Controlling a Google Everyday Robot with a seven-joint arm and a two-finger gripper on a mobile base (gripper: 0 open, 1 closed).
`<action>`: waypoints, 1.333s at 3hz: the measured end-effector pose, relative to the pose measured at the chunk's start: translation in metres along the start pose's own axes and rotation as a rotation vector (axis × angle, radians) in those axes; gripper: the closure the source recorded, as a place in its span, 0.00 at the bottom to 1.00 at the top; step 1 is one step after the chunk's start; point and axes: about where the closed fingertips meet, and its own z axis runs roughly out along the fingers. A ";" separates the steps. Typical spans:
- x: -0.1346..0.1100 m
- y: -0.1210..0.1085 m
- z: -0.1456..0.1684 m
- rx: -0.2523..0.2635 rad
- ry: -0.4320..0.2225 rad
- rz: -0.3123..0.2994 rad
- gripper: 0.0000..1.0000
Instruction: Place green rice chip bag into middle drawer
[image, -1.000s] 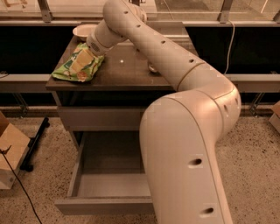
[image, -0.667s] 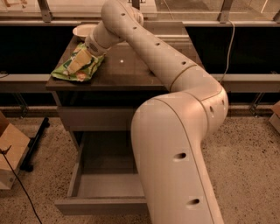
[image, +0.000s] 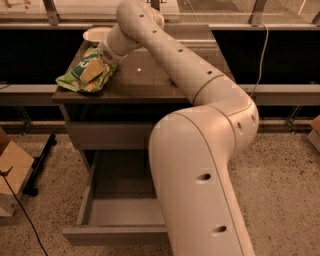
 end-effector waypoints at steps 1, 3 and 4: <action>-0.003 0.005 -0.018 0.000 -0.012 -0.034 0.72; -0.002 0.053 -0.128 0.003 -0.099 -0.154 1.00; 0.023 0.091 -0.181 0.001 -0.081 -0.166 1.00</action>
Offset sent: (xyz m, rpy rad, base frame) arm -0.0849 -0.0715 0.0995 0.0601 -0.1841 0.1144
